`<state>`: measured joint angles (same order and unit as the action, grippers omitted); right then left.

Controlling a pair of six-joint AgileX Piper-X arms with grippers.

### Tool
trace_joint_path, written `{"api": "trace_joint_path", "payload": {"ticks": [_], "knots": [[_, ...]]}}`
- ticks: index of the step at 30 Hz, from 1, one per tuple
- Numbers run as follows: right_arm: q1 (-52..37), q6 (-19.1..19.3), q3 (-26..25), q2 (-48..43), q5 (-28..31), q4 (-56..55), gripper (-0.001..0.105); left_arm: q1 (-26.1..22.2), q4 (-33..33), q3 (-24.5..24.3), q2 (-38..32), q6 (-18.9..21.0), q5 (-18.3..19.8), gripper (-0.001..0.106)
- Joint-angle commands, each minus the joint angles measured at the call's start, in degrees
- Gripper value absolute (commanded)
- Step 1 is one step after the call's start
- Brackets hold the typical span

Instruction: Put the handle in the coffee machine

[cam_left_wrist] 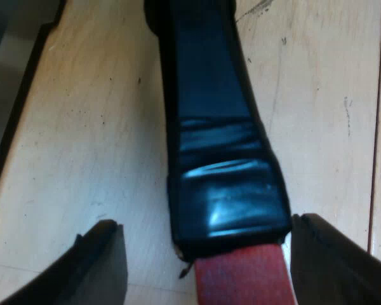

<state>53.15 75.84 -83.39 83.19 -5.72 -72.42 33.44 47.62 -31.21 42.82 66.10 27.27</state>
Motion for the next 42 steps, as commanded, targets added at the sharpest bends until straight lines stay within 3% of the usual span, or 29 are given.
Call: {"api": "trace_joint_path", "payload": {"ticks": [1, 5, 8, 11, 15, 20, 24, 25, 28, 30, 32, 33, 42], "knots": [[-0.30, -0.21, -0.85, -0.98, -0.95, -0.26, 0.000, 0.37, -0.44, 0.07, -0.22, 0.04, 0.42, 0.055], [-0.30, -0.44, -0.85, -0.98, -0.95, -0.26, 0.000, 0.37, -0.44, 0.07, -0.22, 0.04, 0.42, 0.043], [-0.30, -1.18, -0.85, -0.98, -0.95, -0.26, 0.000, 0.37, -0.44, 0.07, -0.22, 0.04, 0.42, 0.025], [-0.30, -1.85, -0.85, -0.98, -0.95, -0.26, 0.000, 0.37, -0.31, 0.07, -0.22, 0.04, 0.42, 0.000], [-0.30, -3.23, -0.85, -0.98, -0.95, -0.26, 0.000, 0.37, -0.15, 0.07, -1.15, 0.04, 1.22, 0.000], [-0.30, -1.20, -0.85, -0.98, -0.95, -0.26, 0.000, -0.03, 0.63, 0.07, -2.46, 0.04, 1.47, 0.000], [-0.30, -1.08, -0.85, -0.98, -0.95, 0.26, 0.003, -2.54, 1.18, 0.07, -3.08, 0.04, 3.88, 0.000], [-0.30, -1.08, -0.85, -0.98, -0.95, 0.26, 0.007, -3.48, 1.17, 0.07, -3.06, 0.04, 5.04, 0.000], [-0.30, -1.20, -0.85, -0.98, -0.95, 0.26, 0.041, -5.63, 1.32, 0.07, -3.06, 0.04, 8.92, 0.000], [-0.30, -1.20, -0.85, -0.98, -0.49, 0.26, 0.078, -6.12, 1.35, 0.07, -3.06, 0.04, 9.69, 0.000], [-0.30, -1.07, -0.85, -0.98, -0.51, 0.26, 0.101, -6.11, 1.46, 0.07, -3.06, -0.63, 10.17, 0.000], [-0.30, -1.04, -0.85, -0.98, -0.51, 0.70, 0.104, -6.11, 1.61, 0.07, -3.06, -1.05, 10.36, 0.000], [-0.30, -1.04, -0.85, -1.12, -0.09, 7.14, 0.104, -6.11, 2.16, 0.07, -3.06, -3.44, 10.38, 0.000]]}}
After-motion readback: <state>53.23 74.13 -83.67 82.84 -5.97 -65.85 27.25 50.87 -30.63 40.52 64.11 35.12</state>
